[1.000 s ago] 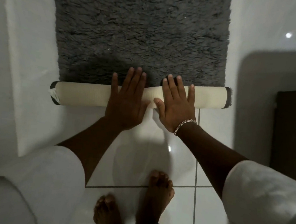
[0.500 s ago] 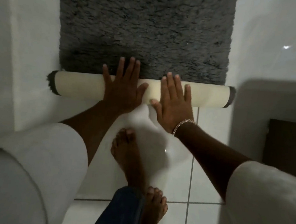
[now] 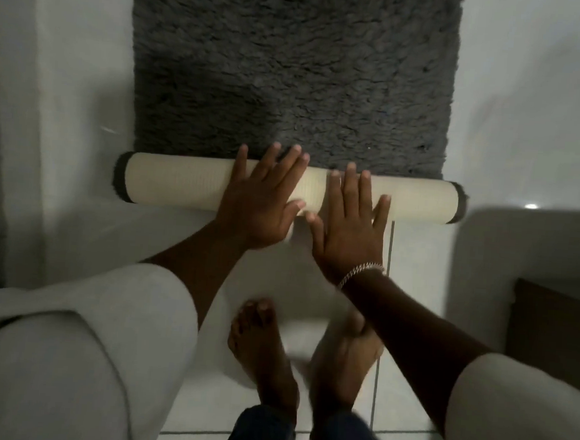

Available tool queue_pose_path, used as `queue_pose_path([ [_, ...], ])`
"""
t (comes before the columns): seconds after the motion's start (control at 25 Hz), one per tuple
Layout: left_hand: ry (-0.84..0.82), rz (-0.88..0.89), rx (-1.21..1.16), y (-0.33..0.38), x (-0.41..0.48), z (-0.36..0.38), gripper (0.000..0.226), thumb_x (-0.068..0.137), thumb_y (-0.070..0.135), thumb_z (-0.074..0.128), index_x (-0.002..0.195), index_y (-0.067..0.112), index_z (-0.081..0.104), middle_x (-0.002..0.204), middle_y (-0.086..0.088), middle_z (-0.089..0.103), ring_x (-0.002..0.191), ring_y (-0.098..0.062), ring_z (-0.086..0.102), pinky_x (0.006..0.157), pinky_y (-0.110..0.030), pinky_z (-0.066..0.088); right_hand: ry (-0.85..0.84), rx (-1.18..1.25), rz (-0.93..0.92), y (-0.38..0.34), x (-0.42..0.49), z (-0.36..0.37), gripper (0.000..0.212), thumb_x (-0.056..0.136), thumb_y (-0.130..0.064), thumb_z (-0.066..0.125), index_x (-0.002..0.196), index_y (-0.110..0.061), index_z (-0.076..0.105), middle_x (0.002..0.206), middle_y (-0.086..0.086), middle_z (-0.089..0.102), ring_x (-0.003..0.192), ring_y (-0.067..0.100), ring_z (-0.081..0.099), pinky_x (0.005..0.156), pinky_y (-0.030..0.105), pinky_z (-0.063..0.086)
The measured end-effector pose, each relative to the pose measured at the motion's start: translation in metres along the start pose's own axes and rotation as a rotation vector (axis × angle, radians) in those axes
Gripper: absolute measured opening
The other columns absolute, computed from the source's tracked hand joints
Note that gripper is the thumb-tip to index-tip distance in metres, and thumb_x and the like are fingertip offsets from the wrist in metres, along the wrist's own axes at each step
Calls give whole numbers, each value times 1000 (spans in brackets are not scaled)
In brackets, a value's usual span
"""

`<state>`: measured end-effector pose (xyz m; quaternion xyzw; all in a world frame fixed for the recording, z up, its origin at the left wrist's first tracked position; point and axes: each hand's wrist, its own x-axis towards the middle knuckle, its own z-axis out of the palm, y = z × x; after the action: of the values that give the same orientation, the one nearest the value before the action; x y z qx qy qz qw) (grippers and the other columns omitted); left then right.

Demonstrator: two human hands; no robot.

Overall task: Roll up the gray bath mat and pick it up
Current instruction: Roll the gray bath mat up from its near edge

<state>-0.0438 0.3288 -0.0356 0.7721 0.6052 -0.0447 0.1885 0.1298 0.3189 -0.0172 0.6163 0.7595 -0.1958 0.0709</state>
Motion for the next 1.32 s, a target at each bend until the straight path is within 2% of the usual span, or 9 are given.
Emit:
queue_pose_path([
  [0.16,-11,-101,-57,-11,39,-21,74,93,50,29,153,11,9,162,-12,24,149,-34,17,120,-62,6,-44,-14,-14,5,52,-9,73,96,-56,20,155,-13,11,166,10,3,152,28,-4,118,57,-5],
  [0.28,67,-41,-10,-14,33,-30,76,94,49,31,154,8,8,163,-17,15,150,-37,10,120,-62,6,-134,5,26,9,108,-21,74,95,-57,17,155,-13,8,166,9,-3,151,28,-8,117,54,-10],
  [0.36,9,-22,70,-11,27,-29,76,94,54,28,154,12,7,164,-14,7,151,-36,3,118,-65,5,-140,43,60,8,130,-32,73,96,-54,19,155,-11,11,166,10,0,152,28,-7,118,54,-9],
  [0.56,-58,-107,33,-33,81,-42,75,92,56,18,154,15,7,165,-10,10,152,-31,7,119,-64,4,97,4,-88,0,93,-38,64,98,-45,33,149,-7,30,161,16,24,150,31,15,118,59,2],
  [0.76,62,-125,-139,-60,131,-69,73,95,48,25,153,7,8,162,-16,18,150,-31,18,122,-55,9,-24,-37,-82,9,158,-58,69,97,-53,22,152,-11,23,163,10,22,151,27,13,117,61,-3],
  [0.92,43,-46,14,-59,121,-75,69,95,48,25,154,13,13,163,-14,16,151,-31,10,121,-58,8,-161,-18,-68,13,224,-82,72,97,-55,16,153,-10,17,164,9,16,152,27,4,116,58,-8],
  [1.12,-97,-198,-24,-75,173,-96,69,95,53,16,154,19,8,165,-6,11,152,-24,7,120,-57,2,33,62,-160,0,191,-121,52,93,-41,44,132,-7,49,143,18,50,135,37,42,116,62,18],
  [1.24,-113,-201,-43,-88,212,-102,67,95,51,14,153,17,11,164,-7,16,152,-26,10,120,-58,1,-119,26,-126,5,208,-116,71,93,-53,35,146,-6,31,160,16,26,149,33,17,118,60,8],
  [1.32,-31,-203,-21,-90,227,-107,68,95,47,18,150,8,24,158,-14,32,148,-31,24,120,-60,7,-151,-35,-116,5,232,-112,77,93,-57,27,150,-6,21,163,14,16,151,31,6,118,60,2],
])
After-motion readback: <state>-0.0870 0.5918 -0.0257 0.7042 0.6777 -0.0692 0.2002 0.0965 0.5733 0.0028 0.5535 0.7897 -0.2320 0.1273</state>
